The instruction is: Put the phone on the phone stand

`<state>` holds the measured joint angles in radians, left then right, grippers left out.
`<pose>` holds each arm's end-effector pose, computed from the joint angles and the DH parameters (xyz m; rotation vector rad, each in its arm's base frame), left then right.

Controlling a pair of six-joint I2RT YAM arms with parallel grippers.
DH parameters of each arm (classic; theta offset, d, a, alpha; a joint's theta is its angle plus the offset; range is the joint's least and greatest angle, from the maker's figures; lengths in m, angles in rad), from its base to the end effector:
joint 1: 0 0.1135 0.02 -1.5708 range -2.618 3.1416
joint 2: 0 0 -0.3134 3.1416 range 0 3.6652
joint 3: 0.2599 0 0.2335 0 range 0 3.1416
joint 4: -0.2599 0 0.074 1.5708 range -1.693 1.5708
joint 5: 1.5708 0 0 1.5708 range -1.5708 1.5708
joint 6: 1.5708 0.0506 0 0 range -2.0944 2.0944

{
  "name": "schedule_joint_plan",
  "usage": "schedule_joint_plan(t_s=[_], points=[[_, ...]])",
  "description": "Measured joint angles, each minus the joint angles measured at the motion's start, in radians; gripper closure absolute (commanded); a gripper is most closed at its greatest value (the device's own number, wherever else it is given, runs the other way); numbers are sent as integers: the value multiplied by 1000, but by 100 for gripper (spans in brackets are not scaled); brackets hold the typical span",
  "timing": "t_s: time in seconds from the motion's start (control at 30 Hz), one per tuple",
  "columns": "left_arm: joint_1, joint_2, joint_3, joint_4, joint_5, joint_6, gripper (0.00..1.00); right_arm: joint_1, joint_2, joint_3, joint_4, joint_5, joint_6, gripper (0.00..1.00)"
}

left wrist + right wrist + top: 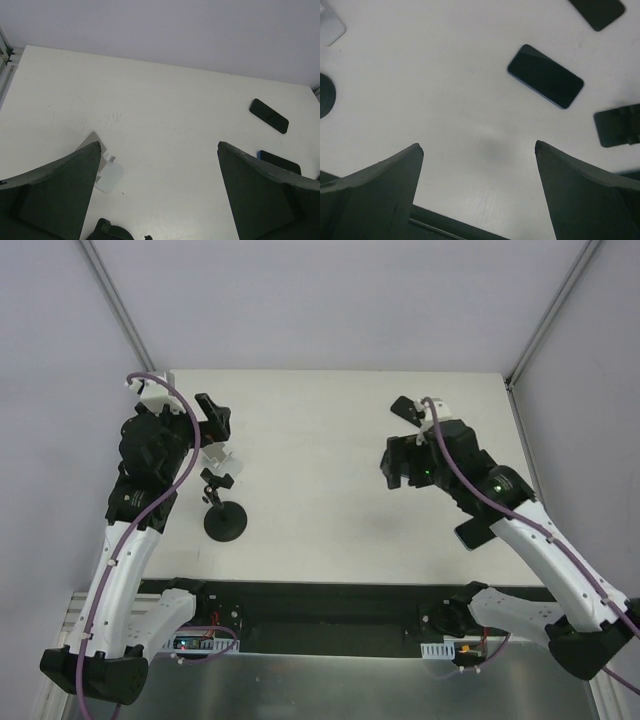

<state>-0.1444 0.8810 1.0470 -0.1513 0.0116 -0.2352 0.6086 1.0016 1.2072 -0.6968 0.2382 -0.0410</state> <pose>0.1561 -0.0233 0.4535 -0.0618 1.5631 -0.3084 0.1450 0.0865 0.4242 -0.5132 1.9833 0.1081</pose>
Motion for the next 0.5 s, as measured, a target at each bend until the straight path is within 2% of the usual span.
schedule_joint_plan(t_s=[0.17,0.33,0.5], points=[[0,-23,-39,13,-77,-40,1,122,187,10,143,-128,102,4],[0,-18,-56,11,-171,-74,1,231,433,20,393,-268,250,4],[0,9,-57,13,-210,-80,1,293,590,16,608,-337,372,4]])
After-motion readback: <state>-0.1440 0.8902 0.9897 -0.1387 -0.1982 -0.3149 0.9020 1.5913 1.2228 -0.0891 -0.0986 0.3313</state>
